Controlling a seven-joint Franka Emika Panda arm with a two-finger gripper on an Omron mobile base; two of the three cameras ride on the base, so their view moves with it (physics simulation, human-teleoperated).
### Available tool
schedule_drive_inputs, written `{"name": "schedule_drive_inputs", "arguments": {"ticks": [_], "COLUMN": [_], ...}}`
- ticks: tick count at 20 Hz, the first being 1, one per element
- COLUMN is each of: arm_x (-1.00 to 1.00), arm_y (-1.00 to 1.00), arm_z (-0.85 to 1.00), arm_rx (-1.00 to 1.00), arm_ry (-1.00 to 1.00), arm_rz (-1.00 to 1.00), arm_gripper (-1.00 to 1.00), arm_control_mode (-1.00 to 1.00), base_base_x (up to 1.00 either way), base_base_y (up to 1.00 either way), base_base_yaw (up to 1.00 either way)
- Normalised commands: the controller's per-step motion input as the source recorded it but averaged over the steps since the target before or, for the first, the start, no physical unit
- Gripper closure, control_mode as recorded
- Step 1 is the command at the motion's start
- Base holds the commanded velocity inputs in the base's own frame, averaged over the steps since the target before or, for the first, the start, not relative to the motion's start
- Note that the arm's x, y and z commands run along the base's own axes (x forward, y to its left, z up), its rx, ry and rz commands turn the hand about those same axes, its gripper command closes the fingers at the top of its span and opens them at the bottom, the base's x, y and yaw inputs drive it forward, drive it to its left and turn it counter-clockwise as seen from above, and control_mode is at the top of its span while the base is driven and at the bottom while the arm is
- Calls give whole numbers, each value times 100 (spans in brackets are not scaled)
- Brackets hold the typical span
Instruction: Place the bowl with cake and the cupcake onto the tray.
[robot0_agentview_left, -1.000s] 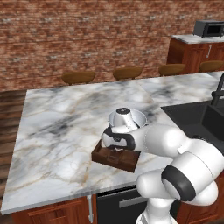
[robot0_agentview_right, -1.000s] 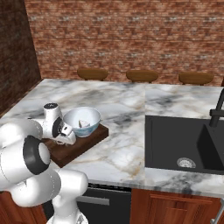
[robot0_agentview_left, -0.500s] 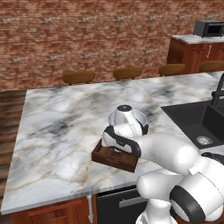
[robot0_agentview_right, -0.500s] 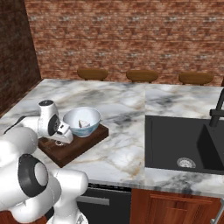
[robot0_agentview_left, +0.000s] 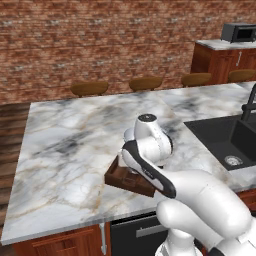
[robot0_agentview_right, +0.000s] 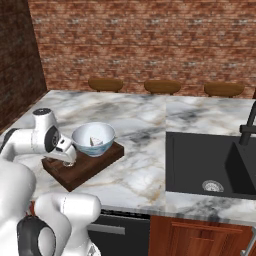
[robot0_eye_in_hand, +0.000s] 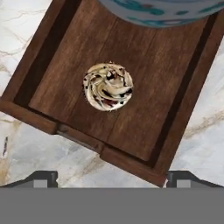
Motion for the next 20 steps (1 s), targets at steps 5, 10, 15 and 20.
{"name": "schedule_drive_inputs", "arguments": {"ticks": [5, 10, 15, 20], "arm_x": [-46, -26, -28, -24], "arm_y": [-19, -55, -70, -54], "arm_z": [66, 55, 38, 10], "arm_rx": [0, 0, 0, 0], "arm_ry": [0, 0, 0, 0], "arm_rz": [0, 0, 0, 0], "arm_gripper": [-100, -100, -100, -100], "arm_control_mode": [-100, -100, -100, -100], "base_base_x": [0, 0, 0, 0], "base_base_y": [0, 0, 0, 0], "base_base_yaw": [0, 0, 0, 0]}}
